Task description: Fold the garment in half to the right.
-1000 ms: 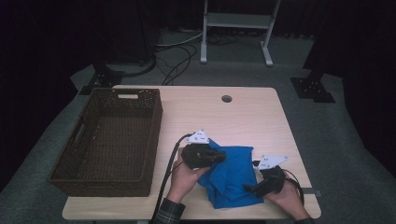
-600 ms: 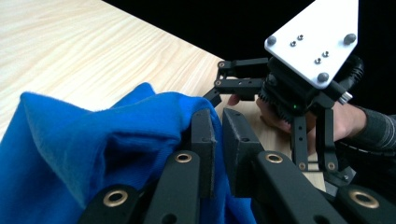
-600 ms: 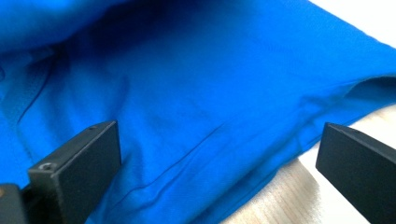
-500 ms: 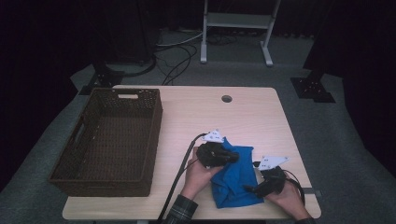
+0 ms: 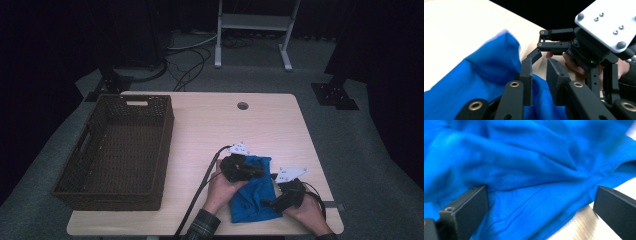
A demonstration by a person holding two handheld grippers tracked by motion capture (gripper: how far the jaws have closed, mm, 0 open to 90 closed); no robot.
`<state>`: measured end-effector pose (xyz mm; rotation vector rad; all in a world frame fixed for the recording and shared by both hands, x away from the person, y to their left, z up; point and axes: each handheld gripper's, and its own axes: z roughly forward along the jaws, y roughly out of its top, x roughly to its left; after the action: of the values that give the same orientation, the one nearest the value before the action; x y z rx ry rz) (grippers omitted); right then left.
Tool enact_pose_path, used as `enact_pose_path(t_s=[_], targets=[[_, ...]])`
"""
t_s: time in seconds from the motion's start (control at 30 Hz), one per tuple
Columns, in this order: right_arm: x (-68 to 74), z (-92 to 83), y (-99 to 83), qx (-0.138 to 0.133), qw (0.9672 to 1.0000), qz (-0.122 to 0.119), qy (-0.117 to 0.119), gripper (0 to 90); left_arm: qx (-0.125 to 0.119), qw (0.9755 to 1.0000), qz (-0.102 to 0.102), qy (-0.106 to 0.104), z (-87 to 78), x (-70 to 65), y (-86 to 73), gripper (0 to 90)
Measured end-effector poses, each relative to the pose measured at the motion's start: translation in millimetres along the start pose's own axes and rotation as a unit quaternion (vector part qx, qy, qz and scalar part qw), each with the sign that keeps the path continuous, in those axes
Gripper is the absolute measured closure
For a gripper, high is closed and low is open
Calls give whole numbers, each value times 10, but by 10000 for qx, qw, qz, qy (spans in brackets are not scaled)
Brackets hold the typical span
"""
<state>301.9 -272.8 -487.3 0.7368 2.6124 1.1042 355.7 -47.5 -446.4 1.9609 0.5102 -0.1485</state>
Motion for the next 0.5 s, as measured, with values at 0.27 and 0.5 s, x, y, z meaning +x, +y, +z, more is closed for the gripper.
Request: enact_pose_path(t_s=[0.27, 0.5], targets=[[1, 3, 1, -3, 10000, 17, -5, 0, -25, 9994, 124, 327, -138, 34, 5, 523], [2, 6, 3, -2, 10000, 17, 5, 0, 152, 9949, 287, 950, -232, 133, -12, 310]])
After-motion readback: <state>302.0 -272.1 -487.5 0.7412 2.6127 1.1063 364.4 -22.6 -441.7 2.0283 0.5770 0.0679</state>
